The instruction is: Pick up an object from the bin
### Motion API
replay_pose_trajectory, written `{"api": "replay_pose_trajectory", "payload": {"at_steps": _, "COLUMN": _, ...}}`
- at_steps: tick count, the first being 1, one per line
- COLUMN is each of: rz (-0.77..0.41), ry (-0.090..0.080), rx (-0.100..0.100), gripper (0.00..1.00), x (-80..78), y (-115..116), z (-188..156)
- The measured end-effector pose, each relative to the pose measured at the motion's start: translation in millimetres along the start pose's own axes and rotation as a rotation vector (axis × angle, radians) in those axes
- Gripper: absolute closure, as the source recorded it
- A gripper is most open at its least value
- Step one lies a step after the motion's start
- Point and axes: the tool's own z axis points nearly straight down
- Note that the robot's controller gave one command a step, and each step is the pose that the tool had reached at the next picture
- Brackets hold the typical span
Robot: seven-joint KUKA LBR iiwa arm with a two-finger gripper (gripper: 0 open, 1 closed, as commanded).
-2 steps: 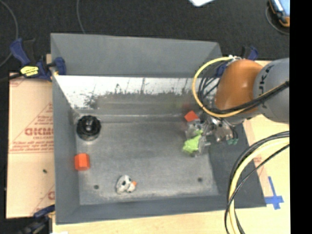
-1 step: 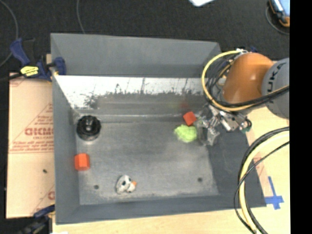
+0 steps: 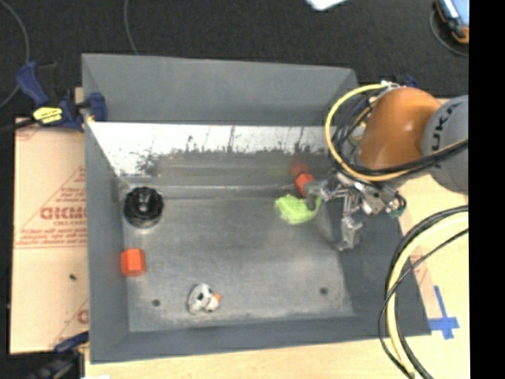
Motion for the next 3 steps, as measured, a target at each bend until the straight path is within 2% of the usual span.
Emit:
{"api": "replay_pose_trajectory", "payload": {"at_steps": 1, "rz": 0.000, "ry": -0.003, "rx": 0.002, "gripper": 0.00, "x": -1.0, "y": 0, "z": 0}}
{"api": "replay_pose_trajectory", "payload": {"at_steps": 2, "rz": -0.010, "ry": -0.007, "rx": 0.006, "gripper": 0.00, "x": -32.0, "y": 64, "z": 0}}
{"api": "replay_pose_trajectory", "payload": {"at_steps": 3, "rz": 0.017, "ry": -0.010, "rx": 0.001, "gripper": 0.00, "x": -50.2, "y": 81, "z": 1}}
